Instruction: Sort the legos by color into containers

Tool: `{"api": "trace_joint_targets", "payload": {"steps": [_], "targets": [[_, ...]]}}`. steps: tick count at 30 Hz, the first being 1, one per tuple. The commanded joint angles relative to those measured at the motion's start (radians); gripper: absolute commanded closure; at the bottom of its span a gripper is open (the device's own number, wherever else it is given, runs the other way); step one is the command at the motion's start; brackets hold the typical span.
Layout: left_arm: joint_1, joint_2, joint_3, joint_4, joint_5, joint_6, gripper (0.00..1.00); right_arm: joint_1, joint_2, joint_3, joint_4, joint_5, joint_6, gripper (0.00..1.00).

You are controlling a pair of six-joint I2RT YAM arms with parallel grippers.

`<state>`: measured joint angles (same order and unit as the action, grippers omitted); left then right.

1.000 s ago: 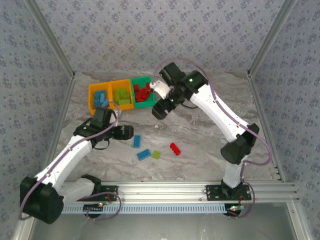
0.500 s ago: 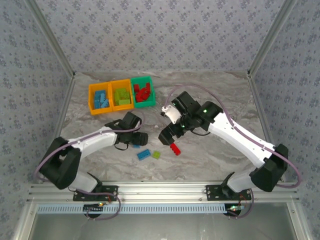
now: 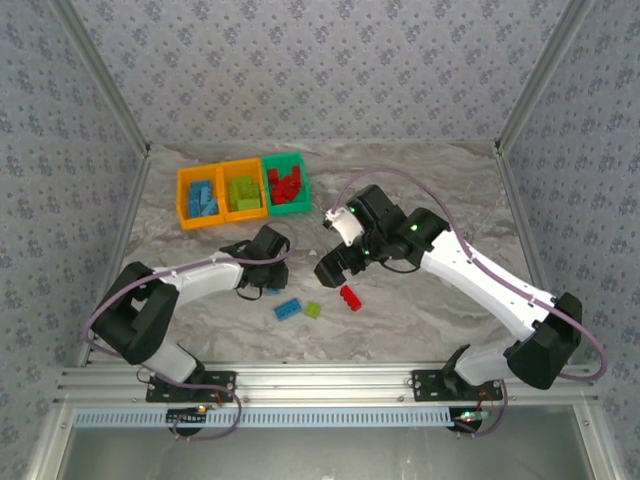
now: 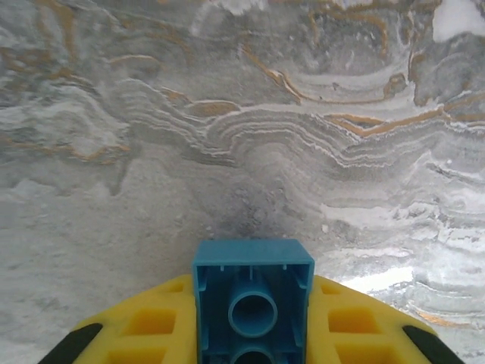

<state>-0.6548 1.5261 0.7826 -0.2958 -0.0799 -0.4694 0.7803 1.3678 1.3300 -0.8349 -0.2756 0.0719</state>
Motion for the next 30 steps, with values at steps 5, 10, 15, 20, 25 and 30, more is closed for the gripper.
{"api": "trace_joint_targets", "payload": {"steps": [5, 10, 15, 20, 25, 30], "targets": [[0.092, -0.186, 0.115, -0.088, -0.159, 0.121, 0.76, -0.005, -0.104, -0.030, 0.117, 0.048, 0.077, 0.00], [0.306, -0.228, 0.177, 0.028, -0.233, 0.215, 0.76, -0.007, -0.180, -0.102, 0.207, 0.079, 0.112, 0.00], [0.473, -0.075, 0.289, 0.142, -0.264, 0.316, 0.76, -0.009, -0.218, -0.129, 0.220, 0.082, 0.129, 0.00], [0.562, 0.162, 0.450, 0.209, -0.180, 0.341, 0.75, -0.007, -0.231, -0.129, 0.194, 0.066, 0.137, 0.00], [0.617, 0.327, 0.605, 0.179, -0.127, 0.315, 0.66, -0.007, -0.258, -0.145, 0.176, 0.071, 0.142, 0.00], [0.626, 0.335, 0.633, 0.174, -0.072, 0.318, 0.49, -0.008, -0.274, -0.182, 0.187, 0.082, 0.149, 0.00]]}}
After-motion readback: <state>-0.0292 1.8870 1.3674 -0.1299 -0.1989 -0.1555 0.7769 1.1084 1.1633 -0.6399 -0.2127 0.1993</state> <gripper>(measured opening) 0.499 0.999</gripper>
